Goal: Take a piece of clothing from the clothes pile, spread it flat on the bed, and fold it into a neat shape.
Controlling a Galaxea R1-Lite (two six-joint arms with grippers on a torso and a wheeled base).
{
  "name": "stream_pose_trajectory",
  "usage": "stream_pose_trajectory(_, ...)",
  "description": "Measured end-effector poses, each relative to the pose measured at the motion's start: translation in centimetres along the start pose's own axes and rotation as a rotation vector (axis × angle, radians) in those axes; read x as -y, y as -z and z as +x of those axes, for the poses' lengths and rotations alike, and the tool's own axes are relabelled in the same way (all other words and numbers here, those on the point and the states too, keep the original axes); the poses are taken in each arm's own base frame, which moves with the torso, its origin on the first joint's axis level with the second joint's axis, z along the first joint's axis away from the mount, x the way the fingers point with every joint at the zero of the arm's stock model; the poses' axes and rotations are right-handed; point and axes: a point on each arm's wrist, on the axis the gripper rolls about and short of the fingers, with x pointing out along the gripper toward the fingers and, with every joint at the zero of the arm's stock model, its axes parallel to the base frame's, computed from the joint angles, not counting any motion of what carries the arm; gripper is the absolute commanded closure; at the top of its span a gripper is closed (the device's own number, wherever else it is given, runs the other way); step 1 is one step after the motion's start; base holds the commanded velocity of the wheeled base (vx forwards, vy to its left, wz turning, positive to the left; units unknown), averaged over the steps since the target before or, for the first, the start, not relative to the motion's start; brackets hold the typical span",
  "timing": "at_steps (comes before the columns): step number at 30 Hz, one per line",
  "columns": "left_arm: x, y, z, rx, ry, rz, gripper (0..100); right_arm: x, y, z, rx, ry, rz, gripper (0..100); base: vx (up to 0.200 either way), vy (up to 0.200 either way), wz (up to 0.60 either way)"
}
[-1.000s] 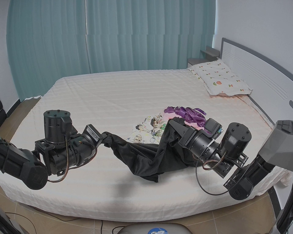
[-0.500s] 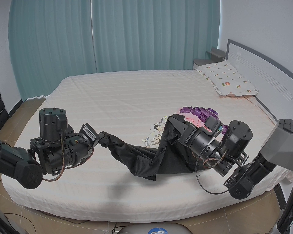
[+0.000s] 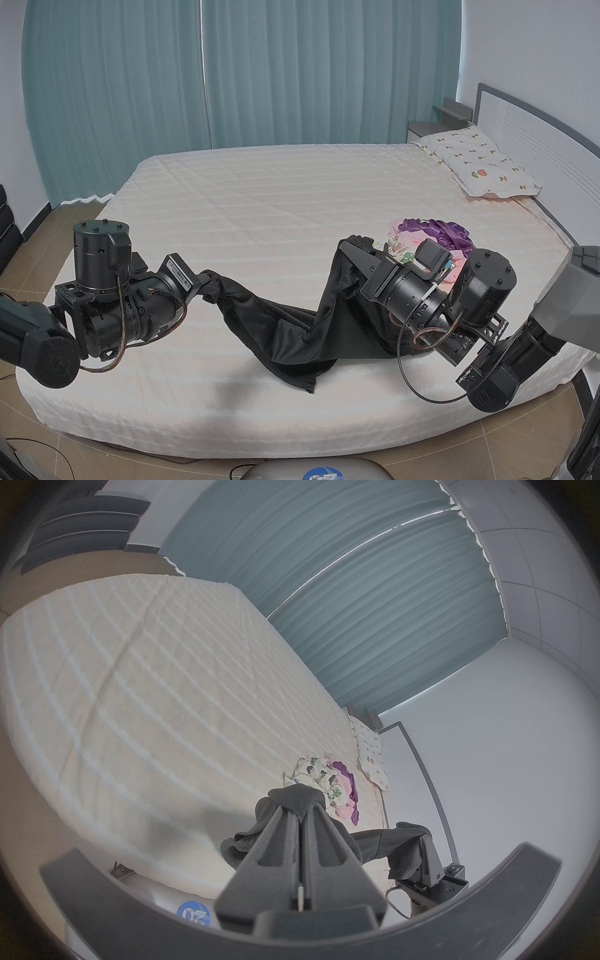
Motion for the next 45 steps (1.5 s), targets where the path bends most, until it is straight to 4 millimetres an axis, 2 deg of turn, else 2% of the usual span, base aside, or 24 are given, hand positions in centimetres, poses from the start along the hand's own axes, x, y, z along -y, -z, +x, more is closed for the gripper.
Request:
stream_pose_trajectory(17, 0.1, -0.2, -0.5, 0.006, -0.004, 0.04, 100, -0.4, -0.3, 0.1, 0.009, -0.018, 0.0, 100, 0.0, 0.2, 0.0)
stream_pose_trajectory(22, 0.1, -0.2, -0.6, 0.006, -0.002, 0.039, 100, -0.8, -0.5, 0.0, 0.012, -0.03, 0.0, 100, 0.0, 0.0, 0.0)
stream_pose_trajectory(25, 0.1, -0.2, -0.6, 0.003, 0.0, 0.039, 100, -0.2, -0.6, -0.4, 0.005, -0.007, -0.001, 100, 0.0, 0.0, 0.0)
stream_pose_trajectory(30, 0.0, 0.2, -0.6, -0.011, -0.003, 0.039, 100, 0.9, -0.7, -1.8, -0.017, 0.048, -0.005, 100, -0.16, 0.0, 0.0)
stream_pose_trajectory(35, 0.0, 0.7, -0.9, -0.031, 0.0, 0.045, 100, 1.1, -0.9, -3.6, -0.043, 0.08, -0.005, 100, -0.2, 0.0, 0.0)
stream_pose_trajectory(41, -0.1, 1.1, -2.4, -0.042, 0.011, 0.048, 100, -0.2, -2.0, -5.7, -0.035, 0.066, -0.004, 100, -0.2, 0.0, 0.0)
stream_pose_trajectory(45, 0.3, 0.9, -4.0, -0.032, 0.034, 0.048, 100, -2.0, -3.2, -7.4, -0.006, 0.019, -0.001, 100, -0.15, 0.0, 0.0)
